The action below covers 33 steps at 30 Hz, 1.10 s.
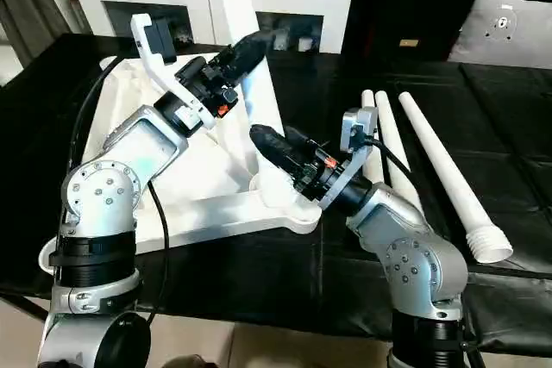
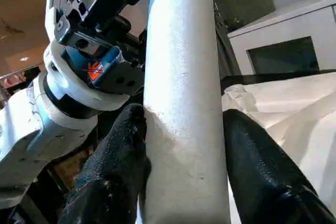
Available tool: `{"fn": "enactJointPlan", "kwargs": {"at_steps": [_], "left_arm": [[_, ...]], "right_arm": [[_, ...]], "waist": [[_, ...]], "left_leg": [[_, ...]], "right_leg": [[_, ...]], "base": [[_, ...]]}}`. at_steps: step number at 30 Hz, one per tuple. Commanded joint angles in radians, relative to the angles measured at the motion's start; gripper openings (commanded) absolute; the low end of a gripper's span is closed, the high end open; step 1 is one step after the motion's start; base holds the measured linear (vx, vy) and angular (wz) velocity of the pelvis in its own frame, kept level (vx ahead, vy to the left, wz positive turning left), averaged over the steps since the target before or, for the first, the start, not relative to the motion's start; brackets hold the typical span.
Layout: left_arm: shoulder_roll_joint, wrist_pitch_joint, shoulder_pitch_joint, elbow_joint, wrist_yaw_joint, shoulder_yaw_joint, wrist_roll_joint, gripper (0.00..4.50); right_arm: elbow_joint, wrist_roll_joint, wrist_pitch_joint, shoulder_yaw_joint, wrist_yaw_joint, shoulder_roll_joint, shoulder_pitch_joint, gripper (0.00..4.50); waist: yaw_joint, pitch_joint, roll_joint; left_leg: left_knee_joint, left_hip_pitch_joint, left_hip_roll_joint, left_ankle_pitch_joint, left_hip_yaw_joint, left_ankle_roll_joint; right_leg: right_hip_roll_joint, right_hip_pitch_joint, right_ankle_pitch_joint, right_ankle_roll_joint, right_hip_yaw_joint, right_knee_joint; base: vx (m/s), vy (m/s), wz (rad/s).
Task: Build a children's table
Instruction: Pick table leg
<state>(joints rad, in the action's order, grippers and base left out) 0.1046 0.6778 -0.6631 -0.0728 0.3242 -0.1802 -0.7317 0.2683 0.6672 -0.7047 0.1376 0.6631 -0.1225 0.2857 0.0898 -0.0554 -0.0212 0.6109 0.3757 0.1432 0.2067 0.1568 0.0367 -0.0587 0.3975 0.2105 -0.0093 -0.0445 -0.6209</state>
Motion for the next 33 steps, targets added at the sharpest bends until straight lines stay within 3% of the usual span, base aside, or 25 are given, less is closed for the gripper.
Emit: {"fn": "enactJointPlan", "kwargs": {"at_steps": [1, 5, 16, 19, 31, 32, 33], "left_arm": [[0.004, -0.008, 0.003, -0.009, 0.008, 0.016, -0.005, 1.85], [0.006, -0.002, 0.007, 0.003, -0.016, 0.014, -0.004, 1.81], [-0.005, -0.011, 0.016, 0.003, -0.008, 0.041, 0.018, 1.79], [-0.009, -0.011, 0.018, 0.002, -0.006, 0.05, 0.023, 1.79], [-0.027, -0.017, 0.017, 0.006, -0.019, 0.05, 0.034, 1.77], [-0.028, -0.018, 0.018, 0.006, -0.021, 0.05, 0.036, 1.77], [-0.028, -0.019, 0.017, 0.006, -0.021, 0.05, 0.037, 1.77]], "right_arm": [[-0.001, -0.008, 0.006, -0.013, -0.001, -0.007, 0.002, 1.86], [0.002, -0.014, 0.013, -0.023, -0.008, -0.01, -0.004, 1.86], [-0.001, -0.02, 0.031, -0.045, -0.024, -0.014, -0.014, 1.85], [-0.002, -0.02, 0.034, -0.051, -0.03, -0.016, -0.014, 1.84], [-0.02, -0.055, 0.058, -0.086, -0.052, -0.017, -0.013, 1.84], [-0.027, -0.057, 0.058, -0.087, -0.054, -0.017, -0.011, 2.4], [-0.029, -0.06, 0.06, -0.088, -0.055, -0.017, -0.01, 2.54]], "waist": [[0.001, 0.07, 0.016], [0.002, 0.069, 0.012], [0.001, 0.069, 0.014], [0.002, 0.069, 0.009], [0.003, 0.068, 0.016], [0.002, 0.068, 0.019], [0.002, 0.067, 0.016]], "left_leg": [[-0.059, -0.002, 0.071, -0.016, -0.021, -0.102], [-0.059, -0.001, 0.072, -0.004, -0.022, -0.099], [-0.059, -0.002, 0.072, 0.004, -0.022, -0.093], [-0.059, -0.002, 0.072, 0.009, -0.023, -0.088], [-0.061, -0.002, 0.072, 0.02, -0.023, -0.08], [-0.061, -0.002, 0.072, 0.022, -0.022, -0.08], [-0.061, -0.003, 0.072, 0.031, -0.022, -0.076]], "right_leg": [[-0.085, -0.064, -0.016, -0.231, 0.048, 0.061], [-0.086, -0.065, -0.007, -0.233, 0.049, 0.062], [-0.085, -0.065, -0.002, -0.232, 0.049, 0.062], [-0.085, -0.064, 0.01, -0.23, 0.048, 0.063], [-0.087, -0.064, 0.029, -0.226, 0.048, 0.063], [-0.087, -0.064, 0.033, -0.225, 0.048, 0.064], [-0.087, -0.063, 0.048, -0.222, 0.048, 0.066]], "base": [[0.0, 0.0, 0.0], [0.0, 0.0, 0.0], [0.0, 0.0, 0.0], [0.0, 0.0, 0.0], [0.0, 0.0, 0.0], [0.0, 0.0, 0.0], [0.0, 0.0, 0.0]]}}
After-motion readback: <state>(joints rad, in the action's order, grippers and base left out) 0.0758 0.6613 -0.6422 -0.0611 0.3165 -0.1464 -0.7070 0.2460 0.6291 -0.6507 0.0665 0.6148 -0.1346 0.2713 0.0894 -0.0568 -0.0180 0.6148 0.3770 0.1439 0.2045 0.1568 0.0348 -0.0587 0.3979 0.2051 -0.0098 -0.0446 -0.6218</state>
